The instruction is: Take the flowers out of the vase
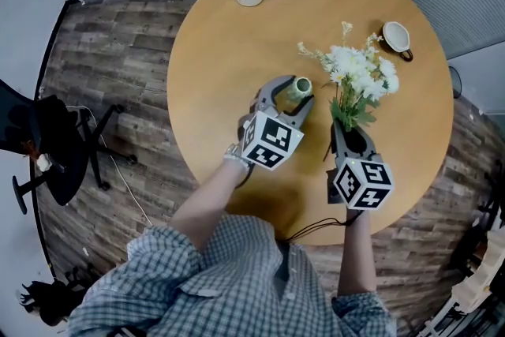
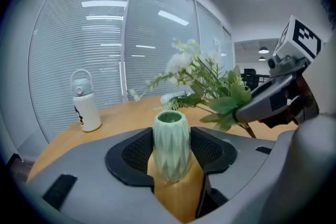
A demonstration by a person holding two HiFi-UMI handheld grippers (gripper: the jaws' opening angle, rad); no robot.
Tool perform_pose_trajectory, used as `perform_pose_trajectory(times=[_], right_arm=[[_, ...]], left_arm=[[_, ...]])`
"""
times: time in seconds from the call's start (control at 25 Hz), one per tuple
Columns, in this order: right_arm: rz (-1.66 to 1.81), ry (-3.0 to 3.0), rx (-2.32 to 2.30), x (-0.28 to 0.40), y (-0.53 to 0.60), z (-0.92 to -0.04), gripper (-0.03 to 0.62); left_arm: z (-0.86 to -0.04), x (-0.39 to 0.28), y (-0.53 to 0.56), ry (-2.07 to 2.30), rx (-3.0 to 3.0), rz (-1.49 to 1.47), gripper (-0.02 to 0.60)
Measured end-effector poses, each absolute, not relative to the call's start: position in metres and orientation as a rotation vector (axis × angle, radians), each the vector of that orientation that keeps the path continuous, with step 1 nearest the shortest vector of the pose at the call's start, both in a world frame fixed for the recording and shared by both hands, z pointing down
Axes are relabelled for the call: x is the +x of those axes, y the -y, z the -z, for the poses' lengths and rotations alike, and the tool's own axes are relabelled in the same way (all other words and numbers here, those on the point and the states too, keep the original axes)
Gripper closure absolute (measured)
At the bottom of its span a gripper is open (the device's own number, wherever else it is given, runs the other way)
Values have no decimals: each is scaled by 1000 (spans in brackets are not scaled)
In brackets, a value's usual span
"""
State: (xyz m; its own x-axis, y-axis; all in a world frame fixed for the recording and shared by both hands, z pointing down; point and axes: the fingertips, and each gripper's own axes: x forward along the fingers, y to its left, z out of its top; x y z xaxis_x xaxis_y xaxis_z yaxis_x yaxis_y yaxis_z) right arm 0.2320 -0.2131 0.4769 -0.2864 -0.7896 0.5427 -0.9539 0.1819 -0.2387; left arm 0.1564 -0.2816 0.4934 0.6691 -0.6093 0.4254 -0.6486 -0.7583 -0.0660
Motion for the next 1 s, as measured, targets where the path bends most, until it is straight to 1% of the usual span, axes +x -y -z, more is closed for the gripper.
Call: perform_pose_trajectory(times=[0.16, 0.36, 0.68, 0.76, 1.0], right_arm=[[-883, 2134, 1622, 228, 208, -506, 542], [-921, 2042, 1585, 230, 205, -538, 542], [-789, 1928, 1598, 231, 207, -556, 537], [-737, 1907, 1592, 232, 207, -558, 522], [-673, 1894, 1600, 234, 207, -558, 442]], left_arm=[[-494, 156, 282, 1053, 2788, -657, 347], [-494, 157, 282, 1056, 2789, -647, 347], [-492, 149, 282, 1052, 2781, -611, 347], [-492, 151, 283, 1058, 2778, -610, 347], [-492, 152, 281, 1049, 2785, -608, 345]])
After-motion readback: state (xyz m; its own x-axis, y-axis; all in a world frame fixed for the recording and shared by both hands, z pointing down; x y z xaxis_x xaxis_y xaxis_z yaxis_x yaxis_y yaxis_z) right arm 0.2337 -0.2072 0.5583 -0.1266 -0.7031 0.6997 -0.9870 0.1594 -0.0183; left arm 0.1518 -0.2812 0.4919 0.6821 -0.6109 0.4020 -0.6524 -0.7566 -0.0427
